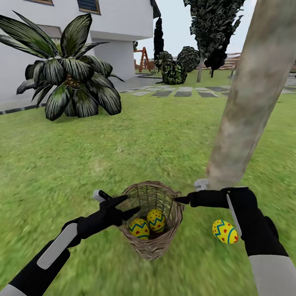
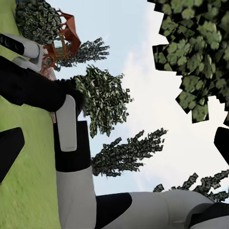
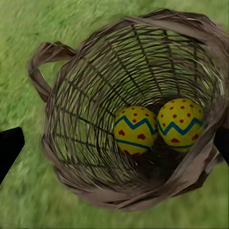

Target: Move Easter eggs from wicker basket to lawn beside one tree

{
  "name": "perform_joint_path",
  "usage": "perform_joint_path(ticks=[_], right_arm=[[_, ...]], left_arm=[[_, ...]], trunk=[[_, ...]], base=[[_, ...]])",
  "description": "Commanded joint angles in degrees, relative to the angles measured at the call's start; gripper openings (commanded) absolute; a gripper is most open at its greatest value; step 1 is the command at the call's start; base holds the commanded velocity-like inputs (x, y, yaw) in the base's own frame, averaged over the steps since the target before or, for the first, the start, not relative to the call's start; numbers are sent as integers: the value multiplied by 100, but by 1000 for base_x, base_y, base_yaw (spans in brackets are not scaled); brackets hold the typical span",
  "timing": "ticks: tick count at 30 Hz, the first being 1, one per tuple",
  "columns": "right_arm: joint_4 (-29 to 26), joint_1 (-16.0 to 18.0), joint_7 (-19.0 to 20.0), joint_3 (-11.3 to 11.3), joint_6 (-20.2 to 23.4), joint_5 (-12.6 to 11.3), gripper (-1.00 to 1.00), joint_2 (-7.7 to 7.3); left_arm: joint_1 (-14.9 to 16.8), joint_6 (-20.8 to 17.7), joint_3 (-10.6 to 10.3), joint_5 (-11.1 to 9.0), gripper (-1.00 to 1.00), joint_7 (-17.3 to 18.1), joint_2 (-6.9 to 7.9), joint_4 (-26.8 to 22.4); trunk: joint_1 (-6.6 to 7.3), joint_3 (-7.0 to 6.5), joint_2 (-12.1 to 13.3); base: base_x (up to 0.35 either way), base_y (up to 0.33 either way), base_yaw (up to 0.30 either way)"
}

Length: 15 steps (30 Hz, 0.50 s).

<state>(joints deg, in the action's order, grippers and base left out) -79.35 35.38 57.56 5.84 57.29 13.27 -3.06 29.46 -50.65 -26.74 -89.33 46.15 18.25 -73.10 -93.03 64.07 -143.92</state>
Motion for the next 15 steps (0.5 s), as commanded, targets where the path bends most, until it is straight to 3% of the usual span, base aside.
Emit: perform_joint_path(ticks=[1,9,12,15], right_arm=[[1,4,48,6,28,61,100,5],[140,4,-106,-7,18,93,100,7],[258,4,-634,-11,12,125,100,10],[305,4,-1315,-12,10,134,100,130]], left_arm=[[7,-24,-15,-32,100,11,3,5],[7,-26,-7,-30,100,13,11,4],[7,-24,-7,-25,100,9,12,50],[7,-24,-7,-31,100,9,7,246]], trunk=[[1,1,-2],[1,-39,-2],[1,-53,-2],[1,-56,-2]], base=[[0,303,261],[65,284,252],[288,80,207],[333,13,47]])
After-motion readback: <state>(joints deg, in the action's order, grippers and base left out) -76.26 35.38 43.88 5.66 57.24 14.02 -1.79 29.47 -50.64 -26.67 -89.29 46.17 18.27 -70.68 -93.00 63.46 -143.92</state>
